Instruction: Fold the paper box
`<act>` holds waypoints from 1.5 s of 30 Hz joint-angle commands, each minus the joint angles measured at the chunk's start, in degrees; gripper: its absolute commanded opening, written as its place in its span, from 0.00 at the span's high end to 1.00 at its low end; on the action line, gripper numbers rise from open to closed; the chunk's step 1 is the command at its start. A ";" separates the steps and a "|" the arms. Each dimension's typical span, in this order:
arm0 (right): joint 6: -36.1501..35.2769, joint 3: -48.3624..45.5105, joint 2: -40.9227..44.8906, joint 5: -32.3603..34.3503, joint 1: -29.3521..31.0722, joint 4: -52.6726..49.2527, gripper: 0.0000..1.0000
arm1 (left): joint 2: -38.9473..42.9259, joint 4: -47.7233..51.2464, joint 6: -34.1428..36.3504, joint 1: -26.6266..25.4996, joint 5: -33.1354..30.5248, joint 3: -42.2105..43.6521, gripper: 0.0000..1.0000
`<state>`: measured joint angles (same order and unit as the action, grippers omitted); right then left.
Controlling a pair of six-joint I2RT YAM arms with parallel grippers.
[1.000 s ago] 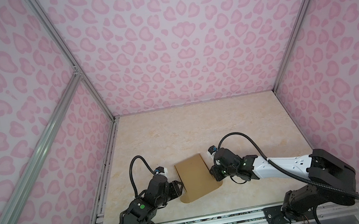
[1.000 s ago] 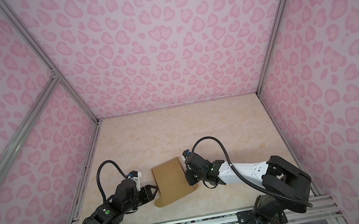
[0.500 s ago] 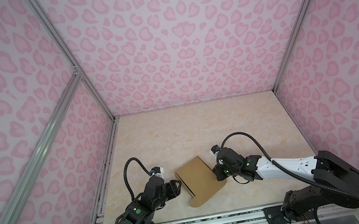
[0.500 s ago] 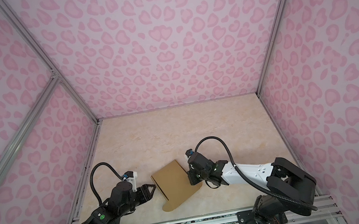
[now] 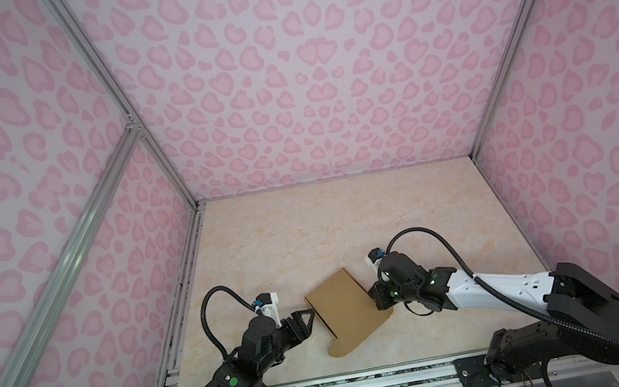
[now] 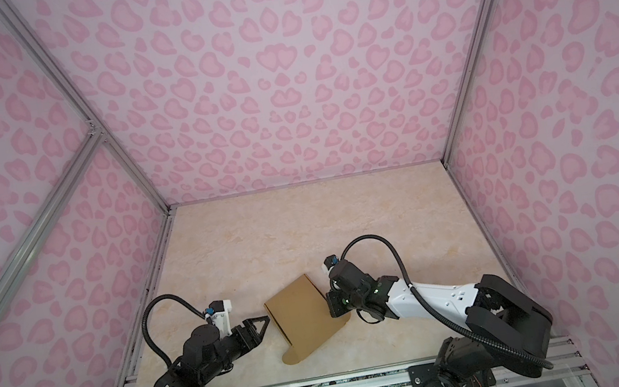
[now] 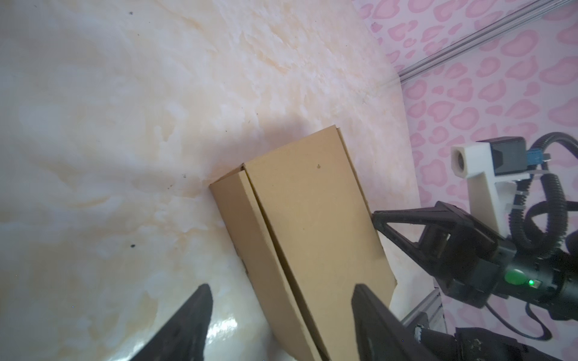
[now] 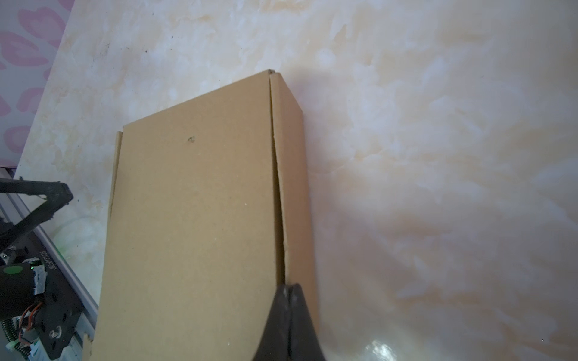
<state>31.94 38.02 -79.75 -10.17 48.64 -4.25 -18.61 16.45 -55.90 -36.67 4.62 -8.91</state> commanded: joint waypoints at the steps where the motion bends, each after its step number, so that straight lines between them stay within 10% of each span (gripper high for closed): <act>1: 0.44 -0.97 -0.58 -1.56 -0.38 1.93 1.00 | 0.44 -4.26 -3.43 -0.16 1.07 1.33 0.25; 45: 3.98 -5.00 -1.38 -11.08 -3.91 9.61 1.00 | -11.70 -18.94 -6.57 -4.76 -1.27 -0.14 0.20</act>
<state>35.38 33.52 -80.97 -20.80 44.62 5.04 -30.15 1.13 -61.82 -41.28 4.01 -8.80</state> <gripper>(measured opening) 0.049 0.799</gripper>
